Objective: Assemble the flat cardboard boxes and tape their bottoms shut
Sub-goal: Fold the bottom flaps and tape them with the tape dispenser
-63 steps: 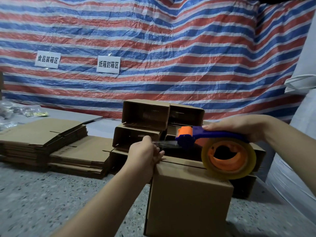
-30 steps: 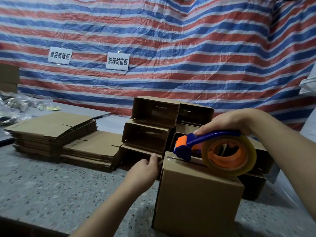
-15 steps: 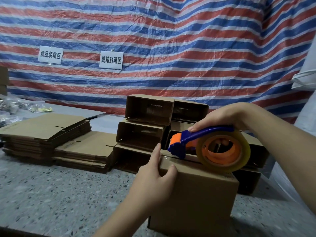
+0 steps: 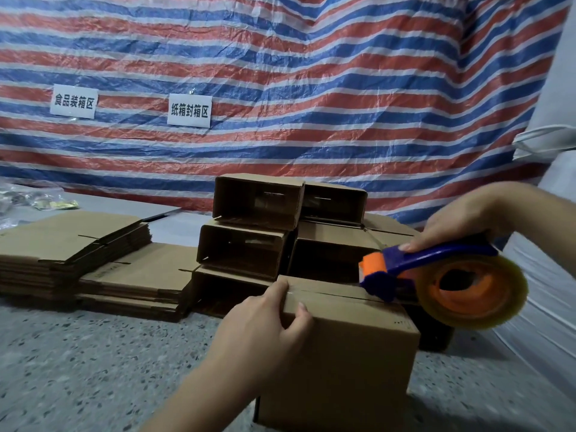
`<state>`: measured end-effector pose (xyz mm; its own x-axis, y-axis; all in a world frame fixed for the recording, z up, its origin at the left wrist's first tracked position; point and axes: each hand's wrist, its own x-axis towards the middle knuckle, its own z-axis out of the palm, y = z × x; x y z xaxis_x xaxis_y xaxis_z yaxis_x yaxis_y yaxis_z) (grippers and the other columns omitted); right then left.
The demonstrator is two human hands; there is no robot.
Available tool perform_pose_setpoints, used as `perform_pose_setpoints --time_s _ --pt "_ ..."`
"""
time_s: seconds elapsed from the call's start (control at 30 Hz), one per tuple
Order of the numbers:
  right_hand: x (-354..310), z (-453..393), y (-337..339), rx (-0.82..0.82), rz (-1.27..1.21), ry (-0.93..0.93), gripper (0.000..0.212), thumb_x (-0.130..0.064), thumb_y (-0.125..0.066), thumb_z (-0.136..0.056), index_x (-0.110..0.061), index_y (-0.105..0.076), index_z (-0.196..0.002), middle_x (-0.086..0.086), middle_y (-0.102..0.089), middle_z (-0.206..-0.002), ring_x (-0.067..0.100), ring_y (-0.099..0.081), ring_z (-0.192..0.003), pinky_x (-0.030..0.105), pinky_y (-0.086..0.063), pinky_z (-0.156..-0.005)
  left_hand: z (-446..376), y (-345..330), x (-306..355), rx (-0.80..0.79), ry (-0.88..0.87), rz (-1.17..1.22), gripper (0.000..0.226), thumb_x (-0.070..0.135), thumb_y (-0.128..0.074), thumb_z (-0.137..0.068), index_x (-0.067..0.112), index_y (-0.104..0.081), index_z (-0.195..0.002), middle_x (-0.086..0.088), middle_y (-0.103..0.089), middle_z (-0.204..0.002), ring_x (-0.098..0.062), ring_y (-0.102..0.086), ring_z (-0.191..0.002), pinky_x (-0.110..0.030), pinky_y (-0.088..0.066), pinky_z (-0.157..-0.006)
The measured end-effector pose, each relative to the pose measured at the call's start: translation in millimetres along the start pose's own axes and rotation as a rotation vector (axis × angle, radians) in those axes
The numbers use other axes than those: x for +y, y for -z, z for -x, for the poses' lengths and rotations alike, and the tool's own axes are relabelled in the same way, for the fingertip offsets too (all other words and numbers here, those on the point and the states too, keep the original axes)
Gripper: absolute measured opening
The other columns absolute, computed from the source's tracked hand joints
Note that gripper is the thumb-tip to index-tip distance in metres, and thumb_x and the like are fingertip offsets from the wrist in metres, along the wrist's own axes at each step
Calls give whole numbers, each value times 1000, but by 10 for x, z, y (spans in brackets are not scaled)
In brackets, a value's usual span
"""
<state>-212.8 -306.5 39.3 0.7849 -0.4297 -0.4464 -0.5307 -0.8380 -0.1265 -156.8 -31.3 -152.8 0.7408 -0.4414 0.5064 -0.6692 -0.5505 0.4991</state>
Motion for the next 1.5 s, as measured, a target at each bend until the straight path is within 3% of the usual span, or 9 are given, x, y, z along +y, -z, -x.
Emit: perform_pose_setpoints --time_s 0.17,0.27,0.33,0.5,0.9,1.0,1.07,1.3,1.5 --pt "181 -142 -163 -38 -100 -4 85 -73 -74 -61 -15 -62 -123 12 -77 -107 27 -74 -102 31 -61 -77 -124 117 121 -150 51 -213 59 71 -24 -90 35 -39 -134 13 -59 -111 -11 -62 -101 -33 -55 -87" --pt "218 -158 -177 -42 -136 10 81 -72 -73 -64 -16 -62 -121 13 -77 -107 27 -73 -104 32 -60 -80 -194 44 317 -132 -84 -441 98 85 -1 -72 33 -18 -153 7 -14 -162 -18 -11 -150 -43 -11 -122" --pt "223 -167 -187 -37 -138 23 81 -73 -73 -63 -17 -63 -120 12 -77 -105 24 -75 -97 31 -61 -78 -186 -43 455 -189 -221 -434 103 86 4 -68 33 -4 -155 9 -2 -164 -10 0 -150 -34 3 -119" --pt "345 -205 -177 -65 -168 43 85 -73 -73 -64 -14 -63 -124 12 -76 -108 22 -73 -92 31 -58 -79 -174 -152 466 -161 -298 -531 85 80 -13 -81 32 -32 -148 11 -35 -155 -9 -26 -143 -31 -17 -117" --pt "882 -195 -316 -150 -160 30 78 -73 -65 -73 -11 -70 -120 9 -74 -103 21 -65 -92 33 -49 -88 -243 -97 639 -235 -254 -495 91 90 -18 -75 29 -37 -139 9 -57 -128 -13 -53 -120 -36 -45 -102" --pt "915 -221 -339 -153 -161 51 75 -73 -62 -74 -11 -70 -116 7 -74 -98 19 -66 -87 31 -50 -85 -333 -222 824 -341 -314 -435 101 86 -26 -80 26 2 -156 4 -30 -158 -16 -29 -144 -42 -24 -118" --pt "923 -227 -352 -153 -150 52 73 -74 -60 -75 -12 -70 -114 5 -74 -95 16 -67 -82 27 -52 -79 -346 -322 908 -428 -386 -397 88 77 -31 -87 29 -5 -156 5 -12 -164 -12 -11 -149 -42 -6 -121" --pt "1094 -77 -182 -124 -134 13 104 -84 -82 -39 -13 -72 -115 10 -76 -104 22 -69 -89 34 -54 -85 -424 -474 827 -416 -431 -436 74 69 -33 -92 31 -20 -153 9 -16 -163 -10 -12 -149 -43 -13 -120" --pt "594 -276 -634 23 403 -107 60 -75 -71 -73 -23 -70 -105 -2 -74 -92 17 -72 -87 29 -55 -76 -401 -471 853 -390 -444 -458 72 68 -33 -92 32 -19 -153 9 -19 -162 -10 -14 -148 -40 -16 -119"
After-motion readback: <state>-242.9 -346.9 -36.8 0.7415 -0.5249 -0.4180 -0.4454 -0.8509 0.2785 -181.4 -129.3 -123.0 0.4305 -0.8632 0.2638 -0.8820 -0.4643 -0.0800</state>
